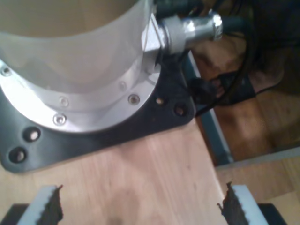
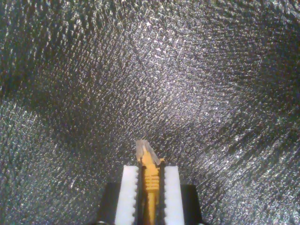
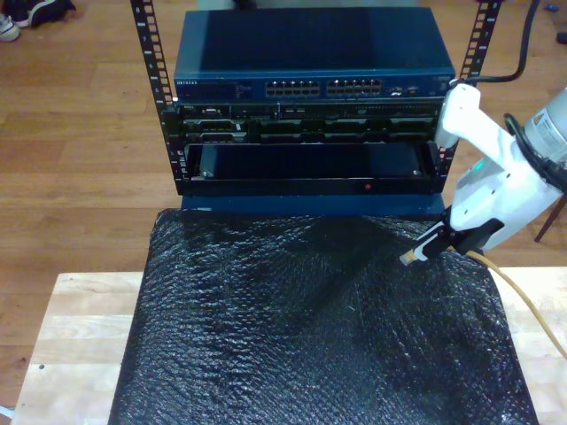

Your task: Grab the cable and plug it in

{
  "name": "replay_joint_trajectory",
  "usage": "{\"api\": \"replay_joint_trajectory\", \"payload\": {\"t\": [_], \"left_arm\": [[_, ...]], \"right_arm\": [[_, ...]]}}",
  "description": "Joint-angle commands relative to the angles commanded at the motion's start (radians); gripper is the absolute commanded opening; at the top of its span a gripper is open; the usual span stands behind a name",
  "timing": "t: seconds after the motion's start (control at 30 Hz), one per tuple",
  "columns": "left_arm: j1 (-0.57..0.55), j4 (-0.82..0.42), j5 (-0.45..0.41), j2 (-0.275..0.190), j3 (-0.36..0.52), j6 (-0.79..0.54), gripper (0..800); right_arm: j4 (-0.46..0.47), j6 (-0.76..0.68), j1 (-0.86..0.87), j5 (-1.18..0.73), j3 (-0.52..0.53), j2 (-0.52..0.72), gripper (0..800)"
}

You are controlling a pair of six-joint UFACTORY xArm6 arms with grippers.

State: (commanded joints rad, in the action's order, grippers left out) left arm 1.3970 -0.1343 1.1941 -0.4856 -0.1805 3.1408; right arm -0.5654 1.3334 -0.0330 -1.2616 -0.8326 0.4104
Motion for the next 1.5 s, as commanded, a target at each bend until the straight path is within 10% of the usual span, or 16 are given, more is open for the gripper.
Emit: {"api": "replay_joint_trajectory", "payload": {"t": [0.33,1.1,1.5], "left_arm": [[0.015,0.002,-0.123,0.002,0.06,0.0,799],[0.017,0.048,-0.12,0.006,0.058,-0.002,800],[0.017,0.048,-0.12,0.006,0.058,-0.002,800]], "right_arm": [[0.014,0.0,0.002,-0.02,-0.011,0.002,0],[0.017,0.006,-0.035,-0.012,-0.078,0.02,0],[0.18,0.025,-0.084,0.135,-0.052,0.018,0]]}}
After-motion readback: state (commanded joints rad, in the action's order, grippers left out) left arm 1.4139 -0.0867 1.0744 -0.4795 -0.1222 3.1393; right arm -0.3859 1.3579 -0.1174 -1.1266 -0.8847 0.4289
